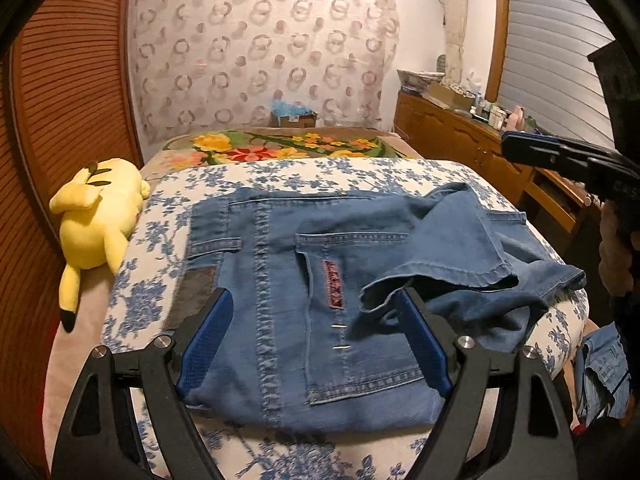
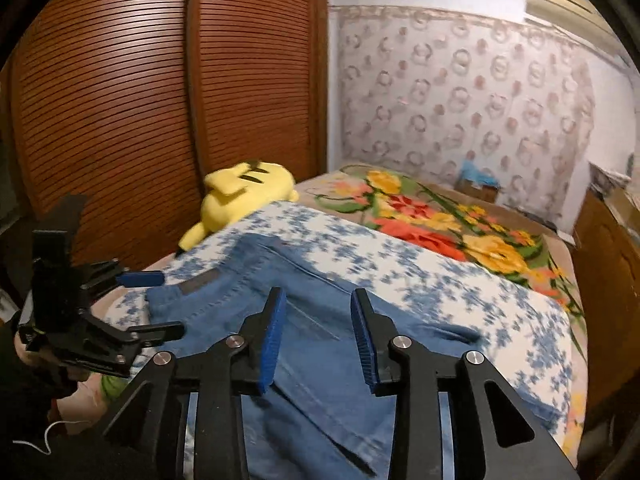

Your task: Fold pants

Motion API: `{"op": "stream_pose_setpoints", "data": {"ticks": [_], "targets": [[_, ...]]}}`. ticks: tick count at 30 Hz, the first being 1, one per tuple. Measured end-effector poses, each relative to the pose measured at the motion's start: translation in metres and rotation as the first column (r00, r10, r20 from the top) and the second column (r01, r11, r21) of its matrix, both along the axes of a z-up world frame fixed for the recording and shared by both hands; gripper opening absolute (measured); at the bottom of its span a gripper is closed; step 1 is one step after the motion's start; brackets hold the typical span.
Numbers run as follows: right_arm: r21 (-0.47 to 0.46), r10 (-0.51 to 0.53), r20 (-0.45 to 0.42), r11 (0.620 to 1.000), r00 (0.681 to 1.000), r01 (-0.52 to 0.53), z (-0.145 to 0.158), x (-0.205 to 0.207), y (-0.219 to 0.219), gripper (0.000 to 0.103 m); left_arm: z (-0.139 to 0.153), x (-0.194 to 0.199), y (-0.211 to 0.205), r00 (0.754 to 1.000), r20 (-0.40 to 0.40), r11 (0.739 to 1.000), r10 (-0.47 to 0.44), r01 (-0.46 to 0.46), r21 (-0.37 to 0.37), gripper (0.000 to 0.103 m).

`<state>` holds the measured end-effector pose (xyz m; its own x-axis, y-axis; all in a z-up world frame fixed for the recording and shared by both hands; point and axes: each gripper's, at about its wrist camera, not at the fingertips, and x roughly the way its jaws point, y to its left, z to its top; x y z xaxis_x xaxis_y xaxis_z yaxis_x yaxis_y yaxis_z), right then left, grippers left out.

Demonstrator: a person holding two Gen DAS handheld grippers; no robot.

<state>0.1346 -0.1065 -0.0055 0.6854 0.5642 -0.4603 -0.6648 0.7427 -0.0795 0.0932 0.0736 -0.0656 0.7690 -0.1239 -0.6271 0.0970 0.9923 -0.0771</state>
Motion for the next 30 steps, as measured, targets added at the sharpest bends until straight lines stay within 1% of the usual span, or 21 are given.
{"op": "stream_pose_setpoints", "data": {"ticks": [4, 9, 12, 16, 20, 25, 28, 29, 30], "targets": [[-0.015, -0.062, -0.022, 0.998, 0.998, 0.062, -0.014, -0.008, -0.001, 0.038, -0.009, 0.010, -0.009, 0.999, -0.025, 1.000, -0.028, 0.028, 0.008, 0.084], [-0.035, -0.131, -0.071, 0.991, 0.989, 0.129, -0.035, -0.012, -0.010, 0.049, -0.024, 0.022, -0.022, 0.995, -0.061, 0.997, -0.077, 0.078, 0.006, 0.084], [-0.027, -0.162, -0.134, 0.987, 0.978, 0.160, -0.048, -0.008, -0.016, 0.051, -0.029, 0.028, -0.029, 0.992, -0.076, 0.995, -0.096, 0.098, 0.014, 0.084], [-0.021, -0.177, -0.216, 0.984, 0.960, 0.177, -0.066, -0.003, -0.016, 0.051, -0.036, 0.040, -0.039, 0.989, -0.098, 0.993, -0.107, 0.111, 0.031, 0.084], [0.004, -0.186, -0.265, 0.981, 0.946, 0.195, -0.072, 0.008, -0.017, 0.051, -0.039, 0.051, -0.046, 0.988, -0.106, 0.992, -0.110, 0.116, 0.051, 0.084], [0.014, -0.181, -0.303, 0.981, 0.936, 0.194, -0.076, 0.010, -0.015, 0.051, -0.040, 0.057, -0.047, 0.988, -0.100, 0.992, -0.119, 0.124, 0.040, 0.069], [0.031, -0.178, -0.334, 0.979, 0.926, 0.200, -0.082, 0.015, -0.021, 0.051, -0.043, 0.057, -0.048, 0.988, -0.105, 0.991, -0.117, 0.123, 0.055, 0.067], [0.040, -0.172, -0.342, 0.980, 0.924, 0.197, -0.084, 0.020, -0.025, 0.050, -0.044, 0.058, -0.047, 0.987, -0.108, 0.991, -0.116, 0.123, 0.060, 0.067], [0.047, -0.166, -0.348, 0.980, 0.923, 0.194, -0.085, 0.020, -0.026, 0.035, -0.045, 0.058, -0.048, 0.987, -0.112, 0.990, -0.115, 0.123, 0.063, 0.067]]}}
